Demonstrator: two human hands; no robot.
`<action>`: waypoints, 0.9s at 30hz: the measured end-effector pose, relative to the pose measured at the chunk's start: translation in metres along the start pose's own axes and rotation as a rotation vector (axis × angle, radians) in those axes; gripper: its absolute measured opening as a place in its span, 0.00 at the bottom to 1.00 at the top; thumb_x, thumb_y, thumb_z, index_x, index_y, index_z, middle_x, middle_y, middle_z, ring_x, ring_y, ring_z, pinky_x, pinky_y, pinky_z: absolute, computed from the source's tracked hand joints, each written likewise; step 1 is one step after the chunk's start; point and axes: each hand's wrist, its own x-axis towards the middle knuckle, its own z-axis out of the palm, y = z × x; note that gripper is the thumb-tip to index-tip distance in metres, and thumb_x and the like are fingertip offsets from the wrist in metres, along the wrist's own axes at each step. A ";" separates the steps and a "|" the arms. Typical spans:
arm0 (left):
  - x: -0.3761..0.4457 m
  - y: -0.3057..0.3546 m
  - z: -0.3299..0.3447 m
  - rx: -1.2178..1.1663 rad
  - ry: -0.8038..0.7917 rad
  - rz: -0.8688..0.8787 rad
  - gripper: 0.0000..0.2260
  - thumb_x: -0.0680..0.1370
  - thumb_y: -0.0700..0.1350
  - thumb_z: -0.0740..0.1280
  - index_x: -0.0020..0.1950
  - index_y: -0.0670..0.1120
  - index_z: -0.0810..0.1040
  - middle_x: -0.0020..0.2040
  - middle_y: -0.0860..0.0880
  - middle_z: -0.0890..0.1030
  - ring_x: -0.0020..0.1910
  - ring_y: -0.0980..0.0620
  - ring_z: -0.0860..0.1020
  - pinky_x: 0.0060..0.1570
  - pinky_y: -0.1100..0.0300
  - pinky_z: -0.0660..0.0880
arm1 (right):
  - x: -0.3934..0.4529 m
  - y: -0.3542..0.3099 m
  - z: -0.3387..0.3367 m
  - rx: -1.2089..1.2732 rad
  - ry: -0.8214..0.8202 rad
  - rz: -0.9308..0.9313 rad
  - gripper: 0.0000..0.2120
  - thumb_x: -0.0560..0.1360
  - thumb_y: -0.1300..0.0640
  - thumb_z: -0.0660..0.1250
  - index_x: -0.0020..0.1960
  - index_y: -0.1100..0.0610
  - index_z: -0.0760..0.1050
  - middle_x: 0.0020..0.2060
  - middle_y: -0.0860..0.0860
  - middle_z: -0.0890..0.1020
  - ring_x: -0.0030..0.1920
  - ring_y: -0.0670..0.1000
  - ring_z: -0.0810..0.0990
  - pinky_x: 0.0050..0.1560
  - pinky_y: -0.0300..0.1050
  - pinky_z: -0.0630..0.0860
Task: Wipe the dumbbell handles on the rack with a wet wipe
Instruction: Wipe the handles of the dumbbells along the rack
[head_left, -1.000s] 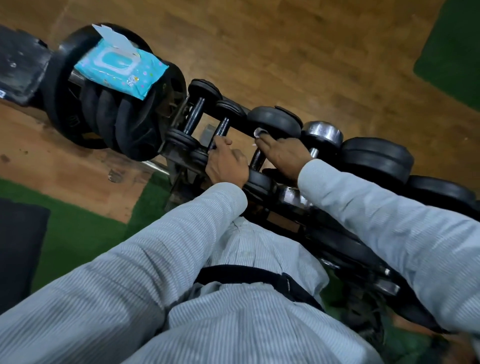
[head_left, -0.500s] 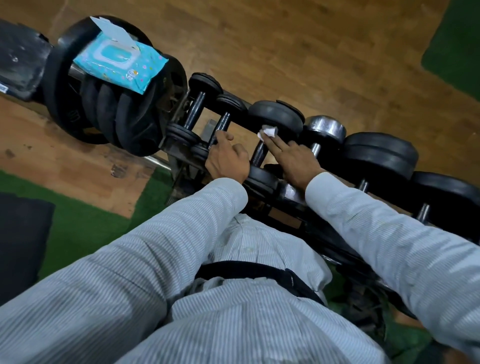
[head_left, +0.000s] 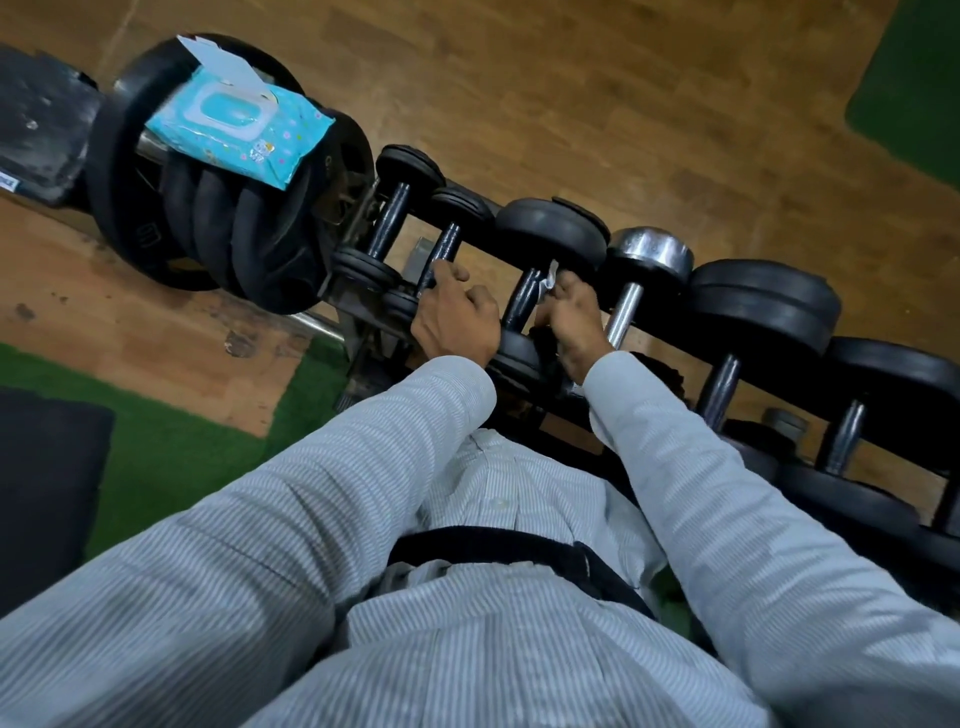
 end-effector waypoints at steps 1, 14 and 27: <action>0.000 0.000 0.000 0.004 -0.003 -0.001 0.09 0.77 0.46 0.62 0.57 0.50 0.72 0.43 0.45 0.81 0.43 0.42 0.79 0.42 0.53 0.66 | 0.001 -0.009 0.002 0.140 0.058 0.071 0.13 0.59 0.71 0.59 0.39 0.58 0.72 0.36 0.54 0.76 0.39 0.52 0.77 0.40 0.43 0.73; -0.001 0.003 -0.003 0.004 0.005 0.003 0.11 0.76 0.47 0.60 0.57 0.49 0.73 0.43 0.44 0.81 0.44 0.41 0.79 0.42 0.53 0.66 | 0.021 -0.021 0.013 0.650 -0.057 0.342 0.16 0.60 0.63 0.64 0.47 0.63 0.76 0.42 0.57 0.80 0.42 0.58 0.79 0.51 0.51 0.79; -0.003 0.008 -0.009 -0.026 -0.025 -0.020 0.10 0.76 0.43 0.62 0.57 0.47 0.74 0.39 0.49 0.72 0.44 0.42 0.78 0.42 0.54 0.64 | -0.002 -0.031 0.018 0.032 -0.002 0.364 0.08 0.76 0.56 0.63 0.39 0.57 0.73 0.33 0.53 0.77 0.30 0.50 0.79 0.33 0.41 0.77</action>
